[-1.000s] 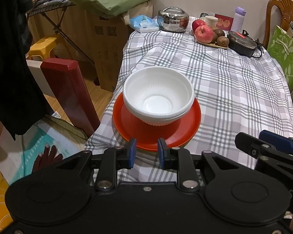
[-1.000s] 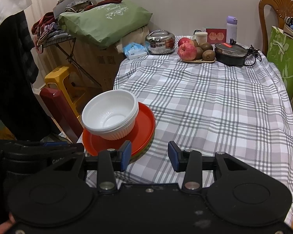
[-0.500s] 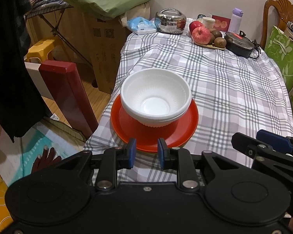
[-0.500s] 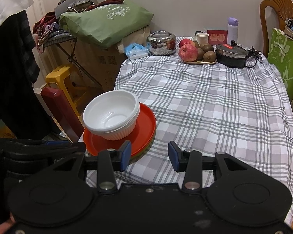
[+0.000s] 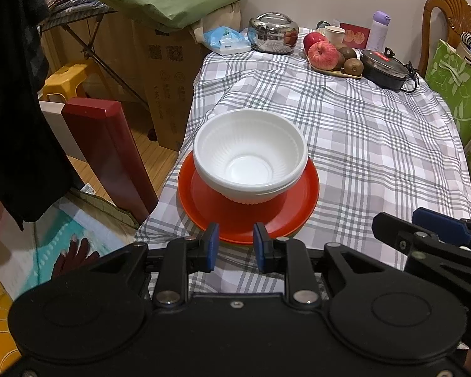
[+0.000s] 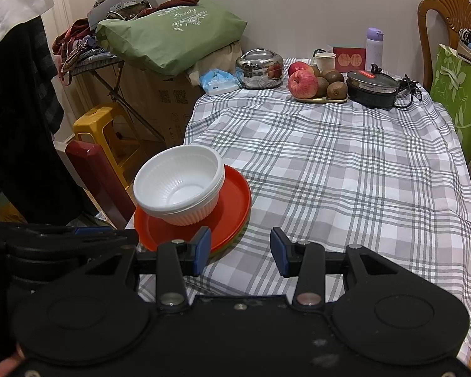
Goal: Organize plates and bowls
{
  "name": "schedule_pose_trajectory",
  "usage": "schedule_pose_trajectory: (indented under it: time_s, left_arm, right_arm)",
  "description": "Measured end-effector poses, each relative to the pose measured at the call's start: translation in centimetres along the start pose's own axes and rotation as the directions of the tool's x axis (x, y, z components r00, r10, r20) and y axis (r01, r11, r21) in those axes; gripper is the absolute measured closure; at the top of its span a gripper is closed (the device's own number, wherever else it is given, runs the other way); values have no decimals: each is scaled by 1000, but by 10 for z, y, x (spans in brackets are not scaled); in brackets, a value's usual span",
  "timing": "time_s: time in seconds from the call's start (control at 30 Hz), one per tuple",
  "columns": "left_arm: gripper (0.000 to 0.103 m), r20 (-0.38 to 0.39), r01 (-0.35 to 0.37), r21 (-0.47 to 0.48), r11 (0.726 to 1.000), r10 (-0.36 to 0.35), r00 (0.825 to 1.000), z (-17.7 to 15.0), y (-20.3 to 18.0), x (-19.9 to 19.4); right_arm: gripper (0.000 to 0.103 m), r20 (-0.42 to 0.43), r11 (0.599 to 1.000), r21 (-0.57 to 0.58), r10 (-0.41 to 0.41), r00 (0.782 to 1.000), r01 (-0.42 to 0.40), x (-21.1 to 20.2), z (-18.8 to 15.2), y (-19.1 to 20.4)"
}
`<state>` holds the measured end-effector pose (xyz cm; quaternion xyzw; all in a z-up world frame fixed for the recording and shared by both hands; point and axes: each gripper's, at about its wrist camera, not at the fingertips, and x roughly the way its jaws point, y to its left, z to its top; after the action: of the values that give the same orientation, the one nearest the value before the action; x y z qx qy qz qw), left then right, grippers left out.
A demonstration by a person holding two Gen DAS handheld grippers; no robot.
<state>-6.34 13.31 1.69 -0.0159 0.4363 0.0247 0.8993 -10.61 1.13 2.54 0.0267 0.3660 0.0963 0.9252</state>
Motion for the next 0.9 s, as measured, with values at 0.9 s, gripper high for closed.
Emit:
schedule_pose_trajectory:
  time_s: [0.9]
  left_arm:
    - [71, 7, -2, 11, 1000, 2, 1000, 0, -1, 0]
  right_arm:
    - [59, -30, 1000, -1, -25, 999, 25, 5, 1, -2]
